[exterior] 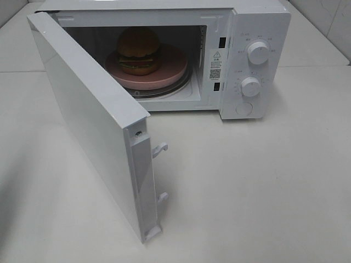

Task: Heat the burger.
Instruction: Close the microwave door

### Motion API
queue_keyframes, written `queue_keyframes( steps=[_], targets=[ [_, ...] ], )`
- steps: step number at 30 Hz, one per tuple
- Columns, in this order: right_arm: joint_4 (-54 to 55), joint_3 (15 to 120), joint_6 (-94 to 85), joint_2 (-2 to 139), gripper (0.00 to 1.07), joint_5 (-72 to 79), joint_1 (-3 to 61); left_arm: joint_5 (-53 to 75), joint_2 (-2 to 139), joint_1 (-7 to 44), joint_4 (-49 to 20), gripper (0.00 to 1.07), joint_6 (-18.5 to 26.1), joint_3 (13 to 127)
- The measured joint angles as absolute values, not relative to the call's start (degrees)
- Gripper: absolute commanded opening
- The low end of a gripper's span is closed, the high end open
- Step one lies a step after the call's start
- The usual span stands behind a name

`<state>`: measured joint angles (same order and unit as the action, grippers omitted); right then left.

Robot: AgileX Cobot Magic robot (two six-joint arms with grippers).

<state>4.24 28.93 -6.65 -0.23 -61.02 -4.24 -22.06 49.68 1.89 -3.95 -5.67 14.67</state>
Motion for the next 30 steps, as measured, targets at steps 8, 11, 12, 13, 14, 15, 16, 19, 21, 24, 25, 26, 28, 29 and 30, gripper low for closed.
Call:
queue_keyframes(
  steps=[8,11,12,13,14,15,16,19,21,24,25,26,28,29,30],
  targets=[
    [4.24,28.93,-6.65,-0.23,0.96,-61.02,-4.24,-34.89,62.97,1.89,8.94,0.00,-16.79,14.67],
    [4.24,28.93,-6.65,-0.23,0.96,-61.02,-4.24,-42.97,70.30,1.89,15.47,0.00,-19.37,14.73],
    [4.24,28.93,-6.65,-0.23,0.96,-61.02,-4.24,-42.97,70.30,1.89,15.47,0.00,-19.37,14.73],
    [4.24,28.93,-6.65,-0.23,0.96,-61.02,-4.24,-44.86,72.36,1.89,16.79,0.00,-19.48,14.73],
    [4.24,28.93,-6.65,-0.23,0.96,-61.02,-4.24,-48.47,76.60,1.89,18.68,0.00,-19.60,14.73],
    [4.24,28.93,-6.65,-0.23,0.96,-61.02,-4.24,-48.47,76.60,1.89,18.68,0.00,-19.60,14.73],
    [4.24,28.93,-6.65,-0.23,0.96,-61.02,-4.24,-51.85,80.10,2.18,19.82,0.00,-19.71,14.73],
    [4.24,28.93,-6.65,-0.23,0.96,-61.02,-4.24,-55.92,84.51,3.90,20.00,0.00,-19.31,14.84],
    [4.24,28.93,-6.65,-0.23,0.96,-61.02,-4.24,-56.49,85.77,4.93,19.71,0.00,-18.56,15.01],
    [4.24,28.93,-6.65,-0.23,0.96,-61.02,-4.24,-57.18,88.98,8.25,18.16,0.00,-16.33,16.10],
    [4.24,28.93,-6.65,-0.23,0.96,-61.02,-4.24,-57.52,90.93,10.20,16.56,0.00,-14.78,16.96],
    [4.24,28.93,-6.65,-0.23,0.96,-61.02,-4.24,-57.52,90.93,10.20,16.56,0.00,-14.78,16.96],
    [4.24,28.93,-6.65,-0.23,0.96,-60.96,-4.24,-57.64,92.93,11.97,15.24,0.00,-13.41,17.93],
    [4.24,28.93,-6.65,-0.23,0.96,-60.96,-4.24,-57.64,93.45,12.43,15.13,0.00,-13.24,18.33],
    [4.24,28.93,-6.65,-0.23,0.96,-60.96,-4.24,-57.64,93.45,12.43,15.13,0.00,-13.24,18.33]
  ],
)
